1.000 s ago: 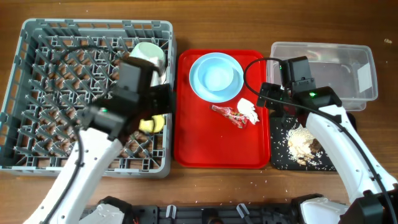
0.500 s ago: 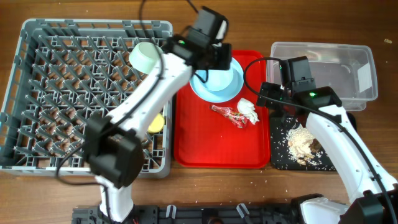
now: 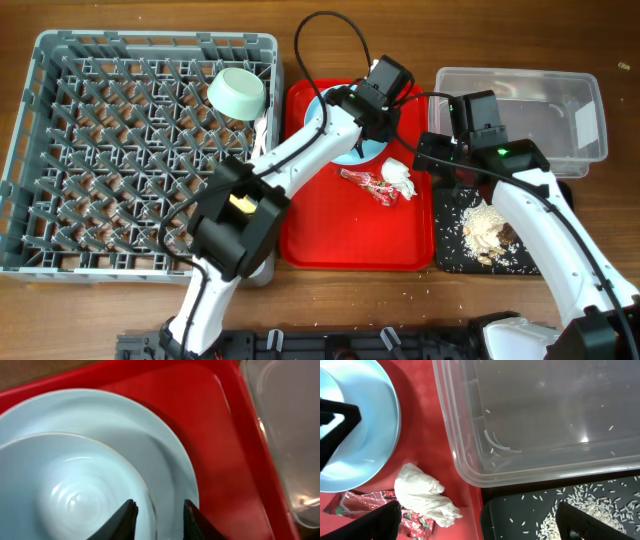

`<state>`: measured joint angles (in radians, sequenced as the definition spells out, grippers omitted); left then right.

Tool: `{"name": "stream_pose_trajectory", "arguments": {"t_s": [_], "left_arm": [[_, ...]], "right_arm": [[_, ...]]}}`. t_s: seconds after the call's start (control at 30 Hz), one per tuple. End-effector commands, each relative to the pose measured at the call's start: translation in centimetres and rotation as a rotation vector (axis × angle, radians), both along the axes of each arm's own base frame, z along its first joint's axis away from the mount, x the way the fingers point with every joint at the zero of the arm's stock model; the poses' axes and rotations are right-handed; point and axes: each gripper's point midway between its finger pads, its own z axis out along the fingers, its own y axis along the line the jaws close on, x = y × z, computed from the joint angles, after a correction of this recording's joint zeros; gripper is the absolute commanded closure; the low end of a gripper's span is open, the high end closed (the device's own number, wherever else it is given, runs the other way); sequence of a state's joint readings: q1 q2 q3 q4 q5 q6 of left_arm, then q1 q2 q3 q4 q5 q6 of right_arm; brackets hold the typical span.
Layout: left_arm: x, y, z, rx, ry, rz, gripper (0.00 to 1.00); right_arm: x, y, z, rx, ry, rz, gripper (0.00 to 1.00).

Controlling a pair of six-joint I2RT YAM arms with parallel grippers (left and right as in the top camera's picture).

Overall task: Sort waste into correct bins and load items into the dishwasher rack
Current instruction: 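Carry the blue bowl to the rack and set it beside the green bowl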

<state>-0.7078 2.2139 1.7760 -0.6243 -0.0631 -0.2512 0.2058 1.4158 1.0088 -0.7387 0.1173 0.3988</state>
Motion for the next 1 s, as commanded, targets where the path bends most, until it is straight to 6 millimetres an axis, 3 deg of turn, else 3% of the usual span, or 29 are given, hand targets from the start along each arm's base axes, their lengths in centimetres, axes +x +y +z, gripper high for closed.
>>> {"name": "stream_pose_trajectory", "arguments": {"t_s": [0.0,0.07,0.13,0.23,0.3,0.37,0.47,0.53,0.63,0.7,0.77,0.87,0.97], "left_arm": [[0.0,0.3,-2.1,0.048,0.018,-0.004,0.75],[-0.4,0.6,-2.7,0.065,0.037,-0.004,0.83],[-0.8,1.0,-2.8,0.08,0.054,-0.004,0.96],[-0.7,1.2,-1.8,0.073,0.047,0.001,0.96],[-0.3,1.4,1.8,0.029,0.004,0.018,0.96],[-0.7,2.0,6.7,-0.057,-0.022,0.077,0.96],[-3.9,3.1,14.9,-0.241,0.02,0.041,0.96],[-6.9,5.3,20.9,-0.405,0.075,-0.01,0.96],[-9.0,10.0,24.4,-0.512,0.143,-0.012,0.96],[-9.9,13.6,25.2,-0.572,0.2,-0.033,0.96],[-10.1,17.3,24.6,-0.62,0.267,-0.013,0.96],[-10.1,20.6,23.6,-0.732,0.326,-0.028,0.96],[-9.7,22.4,22.7,-0.902,0.353,-0.043,0.96]], "right_arm": [[0.4,-0.4,0.3,-0.019,-0.013,-0.006,0.0],[0.4,-0.4,0.4,-0.019,-0.013,-0.006,0.0],[0.4,-0.4,0.4,-0.019,-0.013,-0.006,0.0],[0.4,-0.4,0.4,-0.019,-0.013,-0.006,0.0],[0.4,-0.4,0.4,-0.019,-0.013,-0.006,0.0],[0.4,-0.4,0.4,-0.019,-0.013,-0.006,0.0],[0.4,-0.4,0.4,-0.019,-0.013,-0.006,0.0],[0.4,-0.4,0.4,-0.019,-0.013,-0.006,0.0],[0.4,-0.4,0.3,-0.019,-0.013,-0.006,0.0],[0.4,-0.4,0.4,-0.019,-0.013,-0.006,0.0],[0.4,-0.4,0.4,-0.019,-0.013,-0.006,0.0],[0.4,-0.4,0.4,-0.019,-0.013,-0.006,0.0],[0.4,-0.4,0.4,-0.019,-0.013,-0.006,0.0]]}}
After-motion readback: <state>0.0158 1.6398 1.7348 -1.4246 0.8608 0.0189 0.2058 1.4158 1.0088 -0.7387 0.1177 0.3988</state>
